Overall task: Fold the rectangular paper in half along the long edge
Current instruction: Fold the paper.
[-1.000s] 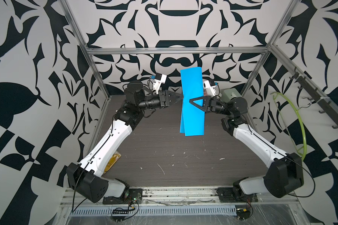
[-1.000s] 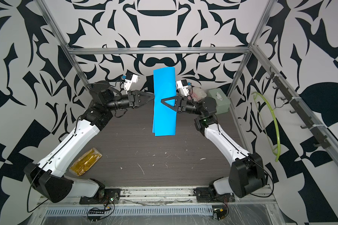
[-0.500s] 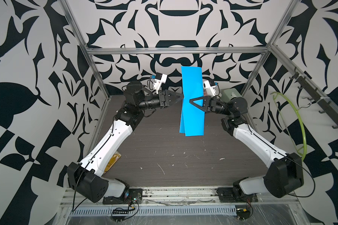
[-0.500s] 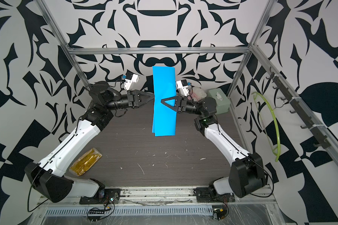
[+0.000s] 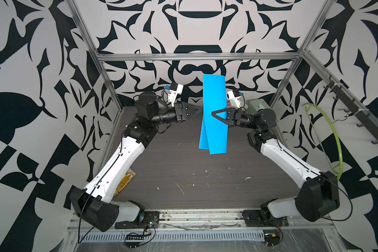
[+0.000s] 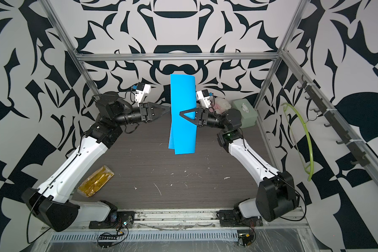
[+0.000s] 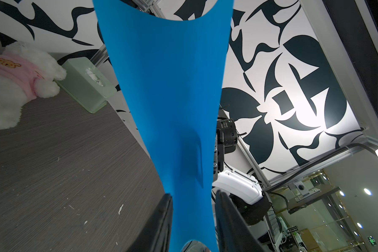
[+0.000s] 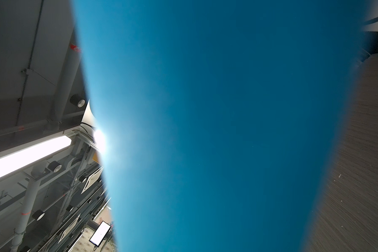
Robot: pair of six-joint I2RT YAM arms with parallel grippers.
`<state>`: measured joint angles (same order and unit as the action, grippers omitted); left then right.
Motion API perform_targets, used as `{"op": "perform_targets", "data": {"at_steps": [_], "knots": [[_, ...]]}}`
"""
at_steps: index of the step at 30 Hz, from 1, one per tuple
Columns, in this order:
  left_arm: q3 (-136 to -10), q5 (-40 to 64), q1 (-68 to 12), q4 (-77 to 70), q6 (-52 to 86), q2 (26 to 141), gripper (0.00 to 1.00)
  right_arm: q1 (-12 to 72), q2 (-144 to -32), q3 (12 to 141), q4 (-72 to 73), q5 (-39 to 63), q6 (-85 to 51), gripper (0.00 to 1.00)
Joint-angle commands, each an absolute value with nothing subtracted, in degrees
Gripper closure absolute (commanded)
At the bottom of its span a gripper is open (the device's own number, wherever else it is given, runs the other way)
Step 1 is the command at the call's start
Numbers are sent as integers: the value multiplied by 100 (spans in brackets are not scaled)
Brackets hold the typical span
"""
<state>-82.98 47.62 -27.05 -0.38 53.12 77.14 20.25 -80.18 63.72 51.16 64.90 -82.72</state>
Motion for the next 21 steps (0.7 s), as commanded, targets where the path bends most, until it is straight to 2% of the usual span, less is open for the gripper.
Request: {"op": "perform_targets", "data": {"at_steps": [1,15,17,21], "knots": [[-8394,4862,-2706,-201,5384,7677,62,2048,-7743,6504,5032,6485,-7957,62],[-8449,4904,-2856,-255,5432,7753,63,2060,-7725,6504,4817,6475,-7793,61],[-8449,4917,-2859,-296,5443,7785,67,2087,-7712,6513,4773,6502,-7754,61],[-8472,4957,-2861,-359,5467,7859,87,2109,-7698,6513,4667,6524,-7678,61]]}}
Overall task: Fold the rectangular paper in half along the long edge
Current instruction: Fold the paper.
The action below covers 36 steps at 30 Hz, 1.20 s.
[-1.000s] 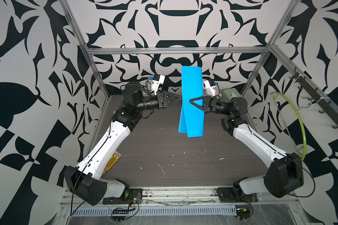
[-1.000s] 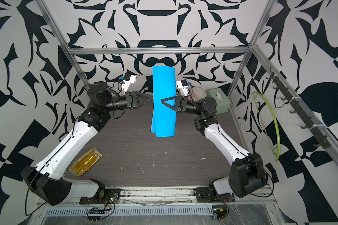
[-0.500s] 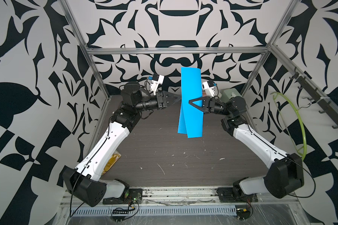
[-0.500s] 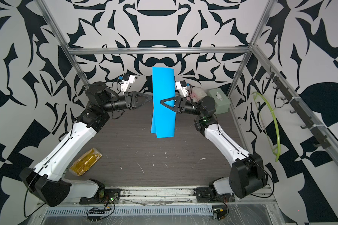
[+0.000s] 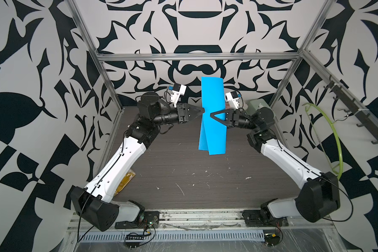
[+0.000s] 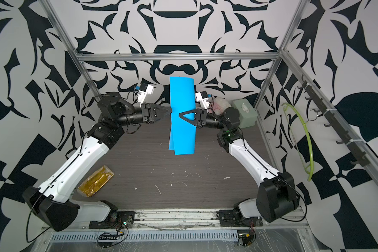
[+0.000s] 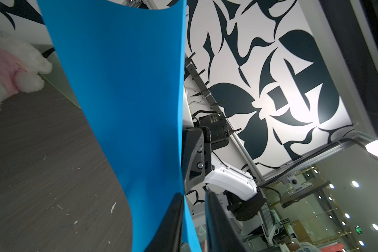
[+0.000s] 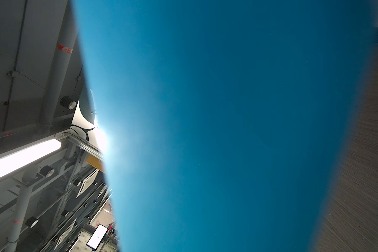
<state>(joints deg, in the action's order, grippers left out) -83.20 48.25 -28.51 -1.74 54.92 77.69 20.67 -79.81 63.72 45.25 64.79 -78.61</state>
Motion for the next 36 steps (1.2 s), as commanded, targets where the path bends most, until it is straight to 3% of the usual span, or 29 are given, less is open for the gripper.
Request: {"op": "perform_targets", "data": {"at_steps": [1,4,16,36], "knots": [[-8481,4969,-2862,-367,5475,7874,92,2118,-7690,6513,4658,6536,-7673,61],[-8490,4968,-2860,-378,5467,7901,100,2135,-7672,6547,4589,6545,-7638,61],[-8495,4955,-2865,-387,5467,7940,100,2206,-7646,6647,4535,6604,-7625,53],[-8429,4944,-2865,-391,5450,7886,100,2206,-7748,6589,5436,6499,-8174,67]]}}
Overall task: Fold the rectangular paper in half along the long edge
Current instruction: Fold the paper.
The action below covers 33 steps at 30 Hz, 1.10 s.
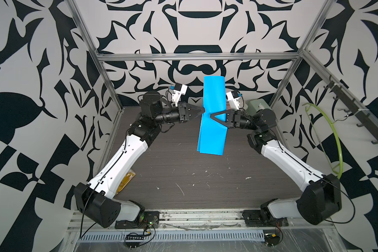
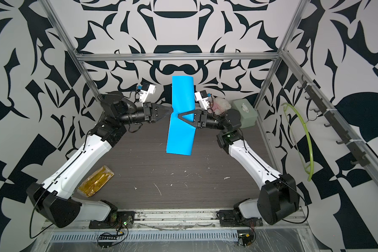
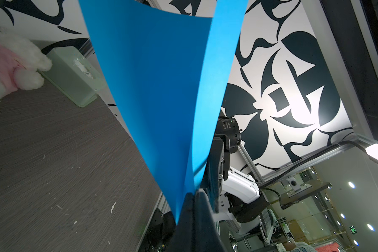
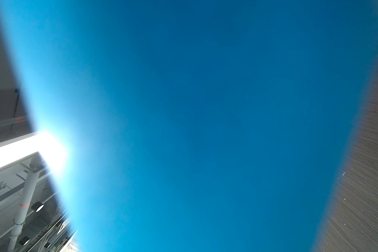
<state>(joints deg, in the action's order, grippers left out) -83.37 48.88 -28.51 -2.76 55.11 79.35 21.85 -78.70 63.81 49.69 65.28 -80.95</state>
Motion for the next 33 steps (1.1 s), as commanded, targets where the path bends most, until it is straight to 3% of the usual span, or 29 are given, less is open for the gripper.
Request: {"op": "perform_targets", "data": {"at_steps": [1,14,27,33], "knots": [[-8433,4948,-2865,-387,5449,7887,100,2206,-7749,6591,5435,6498,-8174,68],[-8455,4939,-2865,-352,5419,7868,100,2206,-7648,6548,4913,6596,-7799,75],[-8500,4868,-2865,-143,5256,7837,98,2202,-7549,6566,4625,6608,-7552,87],[-8569,4740,-2843,154,5023,7770,84,2197,-7514,6574,4579,6601,-7517,90]]}}
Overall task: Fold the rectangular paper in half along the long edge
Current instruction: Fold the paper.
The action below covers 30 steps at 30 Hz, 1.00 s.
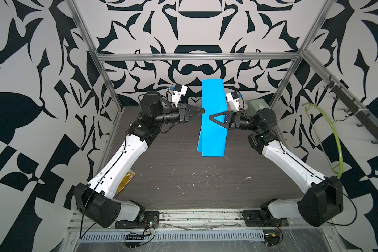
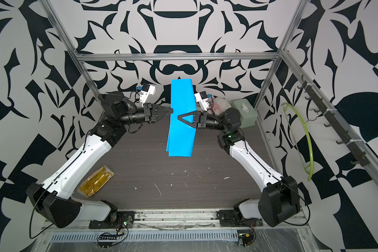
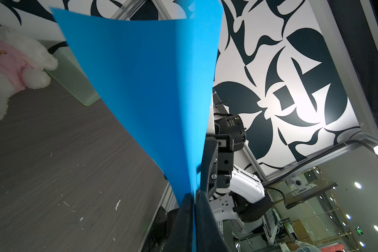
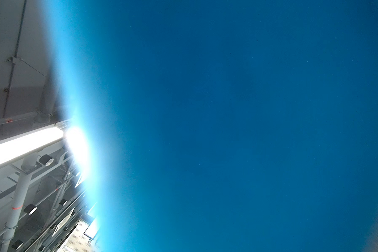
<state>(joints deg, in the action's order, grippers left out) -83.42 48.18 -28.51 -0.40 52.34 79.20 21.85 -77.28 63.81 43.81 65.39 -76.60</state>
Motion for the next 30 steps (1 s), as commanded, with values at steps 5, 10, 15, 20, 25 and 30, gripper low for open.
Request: {"op": "perform_targets", "data": {"at_steps": [5,10,15,20,25,30], "knots": [[-8579,4647,-2763,299,4925,7699,67,2197,-7510,6590,4518,6601,-7488,90],[-8629,4587,-2733,419,4841,7635,63,2197,-7512,6574,4508,6617,-7479,90],[-8644,4579,-2716,488,4795,7623,61,2197,-7506,6583,4513,6643,-7482,90],[-8598,4598,-2711,430,4849,7646,61,2198,-7497,6609,4491,6577,-7456,89],[-8534,4654,-2716,317,4940,7664,62,2202,-7515,6627,4465,6549,-7429,89],[-8530,4662,-2716,280,4949,7664,77,2197,-7557,6596,4397,6598,-7396,88]]}}
